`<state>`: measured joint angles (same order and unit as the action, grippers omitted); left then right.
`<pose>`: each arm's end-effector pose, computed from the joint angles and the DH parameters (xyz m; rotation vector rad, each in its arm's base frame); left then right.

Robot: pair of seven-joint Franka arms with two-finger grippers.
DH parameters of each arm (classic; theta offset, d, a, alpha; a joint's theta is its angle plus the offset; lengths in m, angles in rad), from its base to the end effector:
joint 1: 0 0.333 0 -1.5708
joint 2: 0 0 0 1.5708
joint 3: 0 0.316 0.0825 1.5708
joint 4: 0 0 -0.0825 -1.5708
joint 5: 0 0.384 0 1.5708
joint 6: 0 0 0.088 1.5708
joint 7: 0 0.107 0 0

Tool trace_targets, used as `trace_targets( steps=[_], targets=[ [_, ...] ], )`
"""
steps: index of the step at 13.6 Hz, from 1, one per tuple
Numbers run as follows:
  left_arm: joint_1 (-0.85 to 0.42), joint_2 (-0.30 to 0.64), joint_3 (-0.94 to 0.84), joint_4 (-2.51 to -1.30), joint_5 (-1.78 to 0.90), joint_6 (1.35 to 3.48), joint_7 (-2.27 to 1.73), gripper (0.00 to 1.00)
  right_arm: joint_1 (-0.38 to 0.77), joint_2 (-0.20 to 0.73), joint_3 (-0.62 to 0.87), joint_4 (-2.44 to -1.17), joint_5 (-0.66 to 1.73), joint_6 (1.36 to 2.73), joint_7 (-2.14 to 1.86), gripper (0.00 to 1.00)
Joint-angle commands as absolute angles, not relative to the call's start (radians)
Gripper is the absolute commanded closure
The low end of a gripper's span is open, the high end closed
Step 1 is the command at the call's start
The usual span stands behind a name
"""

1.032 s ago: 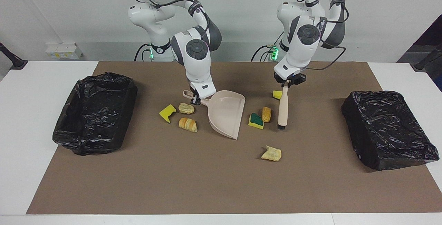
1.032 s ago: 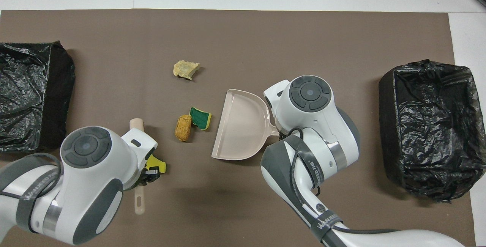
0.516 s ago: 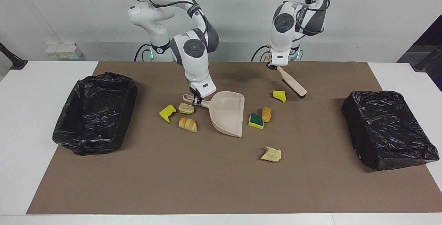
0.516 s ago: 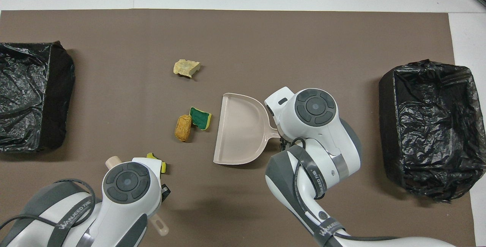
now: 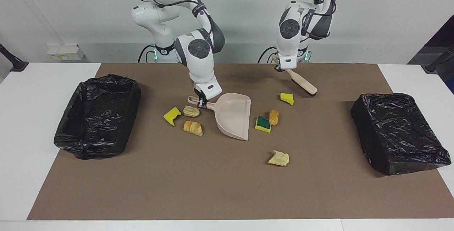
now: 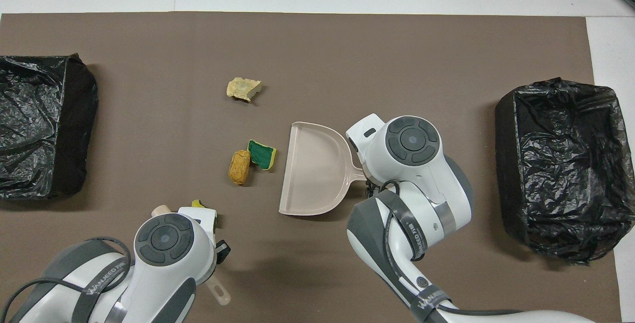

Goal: Sweep and dump trash in bin
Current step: 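Sweep the sponges and crusts into the dustpan with the left gripper's brush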

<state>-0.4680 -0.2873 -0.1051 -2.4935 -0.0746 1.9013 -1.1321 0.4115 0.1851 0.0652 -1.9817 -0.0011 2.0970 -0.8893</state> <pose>0.3332 -0.2207 0.3688 -2.7856 -0.8662 0.3371 0.5191 0.2668 0.3685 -2.4162 -1.9657 0.1023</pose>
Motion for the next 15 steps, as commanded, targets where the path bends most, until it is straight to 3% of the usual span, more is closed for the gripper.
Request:
trace_targets(
  steps=[1,8,12,15],
  targets=[
    [-0.476,-0.246,-0.087,-2.479,-0.113,1.986,-0.883,1.0,0.403,0.156,0.072,-2.011,0.018,2.111,-0.89,1.0],
    [-0.423,-0.025,-0.084,-2.263,-0.114,2.189,-0.536,1.0,0.405,0.156,0.072,-2.014,0.018,2.109,-0.868,1.0],
    [-0.434,0.008,-0.09,-2.25,-0.114,2.232,-0.479,1.0,0.405,0.155,0.072,-2.014,0.018,2.109,-0.861,1.0],
    [-0.523,0.002,-0.098,-2.247,-0.115,2.227,-0.489,1.0,0.405,0.153,0.072,-2.016,0.018,2.108,-0.858,1.0]
  ],
)
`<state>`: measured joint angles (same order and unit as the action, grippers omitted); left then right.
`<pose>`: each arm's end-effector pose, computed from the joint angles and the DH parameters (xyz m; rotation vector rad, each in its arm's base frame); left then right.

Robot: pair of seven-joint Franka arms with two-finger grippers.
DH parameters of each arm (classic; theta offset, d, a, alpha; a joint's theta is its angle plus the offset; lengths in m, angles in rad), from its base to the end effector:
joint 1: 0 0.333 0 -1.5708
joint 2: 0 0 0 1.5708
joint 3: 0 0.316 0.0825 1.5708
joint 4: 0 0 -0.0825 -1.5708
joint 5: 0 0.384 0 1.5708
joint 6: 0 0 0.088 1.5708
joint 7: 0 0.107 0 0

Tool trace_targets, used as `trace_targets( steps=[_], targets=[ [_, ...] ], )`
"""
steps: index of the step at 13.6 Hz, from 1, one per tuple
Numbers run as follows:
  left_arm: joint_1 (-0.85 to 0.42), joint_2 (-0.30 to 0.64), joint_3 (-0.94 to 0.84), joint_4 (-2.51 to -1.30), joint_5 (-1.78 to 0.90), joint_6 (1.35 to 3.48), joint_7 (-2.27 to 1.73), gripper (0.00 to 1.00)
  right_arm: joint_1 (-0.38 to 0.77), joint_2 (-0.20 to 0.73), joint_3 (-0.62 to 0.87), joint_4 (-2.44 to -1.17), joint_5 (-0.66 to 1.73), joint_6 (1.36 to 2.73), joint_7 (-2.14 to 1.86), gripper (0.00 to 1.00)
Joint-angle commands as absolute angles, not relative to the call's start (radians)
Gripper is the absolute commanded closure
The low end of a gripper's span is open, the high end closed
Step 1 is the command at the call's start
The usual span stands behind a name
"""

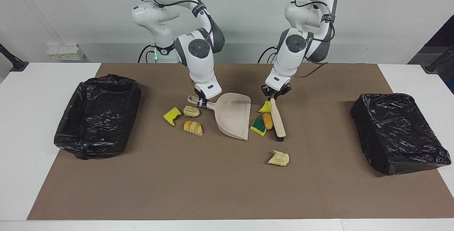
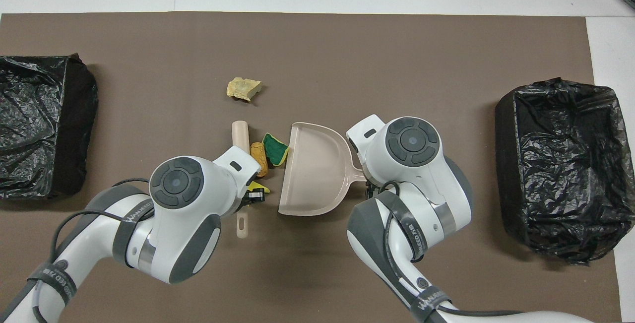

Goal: Sweep and dump trash in bin
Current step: 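Sweep the sponges and crusts into the dustpan with the left gripper's brush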

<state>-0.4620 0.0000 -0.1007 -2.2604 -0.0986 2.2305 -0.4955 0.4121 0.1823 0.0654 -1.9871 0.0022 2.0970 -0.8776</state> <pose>0.4349 -0.2779 0.3589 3.0886 -0.0086 -0.0999 0.5175 0.2667 0.3677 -2.4264 -1.9487 0.1056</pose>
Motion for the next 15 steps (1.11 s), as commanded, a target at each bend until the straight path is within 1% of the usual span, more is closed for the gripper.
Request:
trace_targets(
  steps=[1,3,5,6,8,9,12,13,14,15],
  targets=[
    [-0.556,-0.002,-0.103,-2.247,-0.12,2.226,-0.492,1.0,0.405,0.153,0.072,-2.016,0.018,2.106,-0.854,1.0],
    [-0.618,-0.014,-0.11,-2.244,-0.136,2.204,-0.511,1.0,0.405,0.153,0.072,-2.016,0.018,2.108,-0.854,1.0],
    [-0.62,-0.034,-0.118,-2.214,-0.137,2.188,-0.525,1.0,0.405,0.153,0.072,-2.016,0.018,2.106,-0.853,1.0],
    [-0.614,-0.04,-0.115,-2.186,-0.137,2.157,-0.525,1.0,0.405,0.153,0.072,-2.016,0.018,2.106,-0.853,1.0],
    [-0.603,-0.035,-0.101,-2.09,-0.137,2.045,-0.514,1.0,0.406,0.153,0.072,-2.016,0.018,2.106,-0.853,1.0],
    [-0.568,-0.035,-0.097,-2.067,-0.135,2.017,-0.506,1.0,0.405,0.153,0.072,-2.016,0.018,2.106,-0.853,1.0],
    [-0.474,-0.041,-0.095,-2.071,-0.124,1.971,-0.445,1.0,0.405,0.153,0.072,-2.016,0.017,2.106,-0.864,1.0],
    [-0.428,-0.032,-0.095,-2.068,-0.097,1.985,-0.428,1.0,0.405,0.153,0.072,-2.016,0.0,2.1,-0.897,1.0],
    [-0.385,-0.009,-0.095,-2.048,-0.056,2.044,-0.347,1.0,0.406,0.147,0.071,-2.019,0.0,2.099,-0.929,1.0],
    [-0.349,0.045,-0.095,-2.017,-0.039,2.119,-0.234,1.0,0.405,0.147,0.071,-2.02,-0.005,2.098,-0.955,1.0]
  ],
)
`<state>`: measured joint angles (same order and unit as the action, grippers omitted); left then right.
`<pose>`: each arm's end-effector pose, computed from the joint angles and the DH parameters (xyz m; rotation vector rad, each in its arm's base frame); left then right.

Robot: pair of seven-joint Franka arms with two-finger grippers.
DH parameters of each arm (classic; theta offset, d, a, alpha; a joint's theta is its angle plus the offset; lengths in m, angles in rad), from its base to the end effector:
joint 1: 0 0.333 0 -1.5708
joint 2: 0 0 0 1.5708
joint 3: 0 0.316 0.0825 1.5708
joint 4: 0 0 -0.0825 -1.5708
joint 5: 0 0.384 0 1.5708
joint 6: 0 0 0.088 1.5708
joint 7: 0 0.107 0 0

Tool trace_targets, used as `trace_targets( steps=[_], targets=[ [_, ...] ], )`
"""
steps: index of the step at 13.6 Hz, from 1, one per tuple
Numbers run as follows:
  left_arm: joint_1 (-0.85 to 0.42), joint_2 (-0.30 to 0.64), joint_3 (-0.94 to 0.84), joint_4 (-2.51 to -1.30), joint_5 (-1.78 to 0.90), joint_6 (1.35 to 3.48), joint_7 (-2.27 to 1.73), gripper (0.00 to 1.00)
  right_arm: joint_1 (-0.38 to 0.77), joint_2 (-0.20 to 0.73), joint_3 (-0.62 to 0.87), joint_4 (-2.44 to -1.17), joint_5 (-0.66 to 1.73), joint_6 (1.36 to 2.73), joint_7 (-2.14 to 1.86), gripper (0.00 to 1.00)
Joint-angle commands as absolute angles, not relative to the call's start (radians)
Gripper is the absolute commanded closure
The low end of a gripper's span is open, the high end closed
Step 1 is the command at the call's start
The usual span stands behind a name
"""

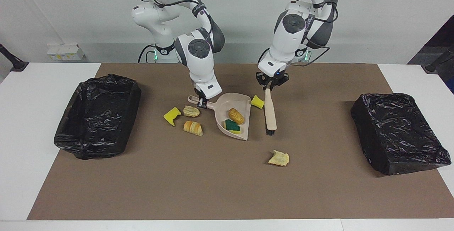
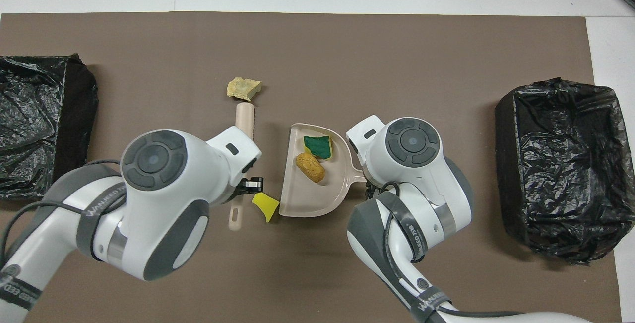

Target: Sweep and dump trash in bin

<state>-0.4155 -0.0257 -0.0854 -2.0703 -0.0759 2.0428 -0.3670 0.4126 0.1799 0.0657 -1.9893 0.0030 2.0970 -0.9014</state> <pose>0.4729 -0.2639 0.4421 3.0789 -0.1530 -0.0450 0.5166 0.2669 0.3681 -2.4017 -1.9771 0.1046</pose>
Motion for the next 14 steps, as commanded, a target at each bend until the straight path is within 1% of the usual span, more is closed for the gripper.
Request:
trace_targets(
  steps=[1,3,5,6,8,9,10,13,14],
  targets=[
    [-0.315,0.092,-0.095,-1.979,-0.034,2.132,-0.144,1.0,0.393,0.153,0.069,-2.017,-0.021,2.103,-1.03,1.0],
    [-0.259,0.217,-0.095,-1.852,-0.014,2.131,0.047,1.0,0.371,0.155,0.069,-2.022,-0.029,2.117,-1.11,1.0],
    [-0.221,0.331,-0.095,-1.732,0.027,2.132,0.077,1.0,0.374,0.155,0.071,-2.022,-0.029,2.134,-1.111,1.0],
    [-0.206,0.371,-0.095,-1.686,0.078,2.134,0.115,1.0,0.374,0.155,0.071,-2.022,-0.029,2.134,-1.112,1.0],
    [-0.187,0.422,-0.095,-1.616,0.155,2.161,0.354,1.0,0.374,0.155,0.071,-2.023,-0.029,2.135,-1.101,1.0],
    [-0.173,0.457,-0.095,-1.558,0.155,2.157,0.445,1.0,0.374,0.155,0.071,-2.025,-0.028,2.135,-1.089,1.0],
    [-0.16,0.474,-0.095,-1.536,0.156,2.157,0.452,1.0,0.374,0.153,0.071,-2.025,-0.028,2.135,-1.075,1.0],
    [-0.17,0.477,-0.095,-1.542,0.167,2.135,0.495,1.0,0.374,0.146,0.072,-2.04,-0.026,2.134,-1.031,1.0],
    [-0.176,0.462,-0.097,-1.587,0.167,2.126,0.509,1.0,0.388,0.134,0.071,-2.058,-0.026,2.132,-1.025,1.0]
  ],
)
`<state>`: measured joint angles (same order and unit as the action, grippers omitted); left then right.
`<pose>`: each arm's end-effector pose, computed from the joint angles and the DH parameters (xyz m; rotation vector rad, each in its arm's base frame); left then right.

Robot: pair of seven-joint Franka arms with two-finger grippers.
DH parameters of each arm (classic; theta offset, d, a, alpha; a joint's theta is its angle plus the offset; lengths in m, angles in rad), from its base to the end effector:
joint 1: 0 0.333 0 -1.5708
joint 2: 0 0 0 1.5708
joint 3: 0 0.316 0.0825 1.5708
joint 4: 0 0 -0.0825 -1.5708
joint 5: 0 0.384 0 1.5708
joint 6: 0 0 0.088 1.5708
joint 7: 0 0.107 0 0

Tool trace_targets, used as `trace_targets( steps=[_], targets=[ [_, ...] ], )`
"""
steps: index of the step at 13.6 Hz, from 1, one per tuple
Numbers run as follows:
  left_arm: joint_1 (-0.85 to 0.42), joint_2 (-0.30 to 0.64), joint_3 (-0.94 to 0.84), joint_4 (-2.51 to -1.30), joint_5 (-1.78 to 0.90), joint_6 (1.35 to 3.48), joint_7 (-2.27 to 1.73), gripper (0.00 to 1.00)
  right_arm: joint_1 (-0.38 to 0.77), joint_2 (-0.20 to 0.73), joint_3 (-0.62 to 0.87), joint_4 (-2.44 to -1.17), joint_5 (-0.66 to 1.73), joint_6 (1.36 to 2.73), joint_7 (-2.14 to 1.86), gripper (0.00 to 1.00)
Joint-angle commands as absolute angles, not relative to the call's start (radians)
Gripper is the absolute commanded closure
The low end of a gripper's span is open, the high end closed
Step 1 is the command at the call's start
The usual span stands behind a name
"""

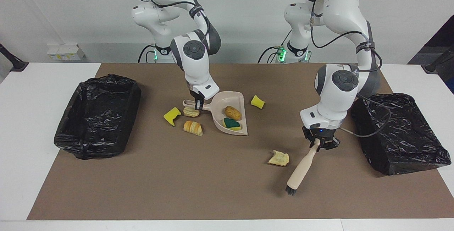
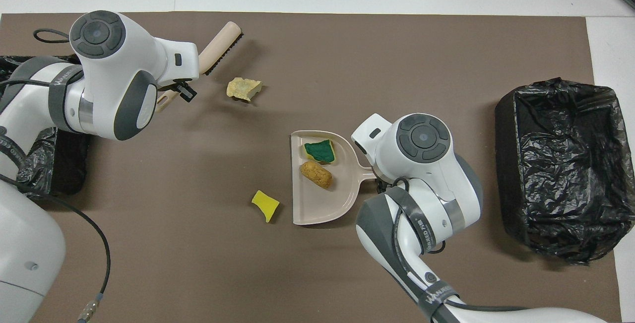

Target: Sweep and dump trash in bin

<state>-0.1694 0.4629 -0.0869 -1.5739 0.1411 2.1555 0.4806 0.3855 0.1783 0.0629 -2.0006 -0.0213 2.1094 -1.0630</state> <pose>0.6760 -0.1626 0.3854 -2.8022 1.1786 -0.1686 0.5234 0.2497 0.3650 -2.2628 -2.1557 0.1061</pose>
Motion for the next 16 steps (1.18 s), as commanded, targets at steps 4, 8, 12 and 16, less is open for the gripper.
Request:
trace_targets(
  steps=[4,8,12,16],
  targets=[
    [-0.21,0.321,-0.097,-1.816,0.164,2.134,0.489,1.0,0.42,0.097,0.072,-2.108,-0.026,2.129,-0.933,1.0],
    [-0.222,0.111,-0.106,-2.102,0.153,2.145,0.442,1.0,0.445,0.08,0.072,-2.134,-0.026,2.141,-0.92,1.0],
    [-0.325,0.014,-0.107,-2.253,0.115,2.157,0.263,1.0,0.449,0.069,0.072,-2.155,-0.026,2.148,-0.917,1.0],
    [-0.428,-0.008,-0.107,-2.273,0.032,2.143,0.12,1.0,0.448,0.069,0.071,-2.158,-0.026,2.154,-0.934,1.0]
  ],
)
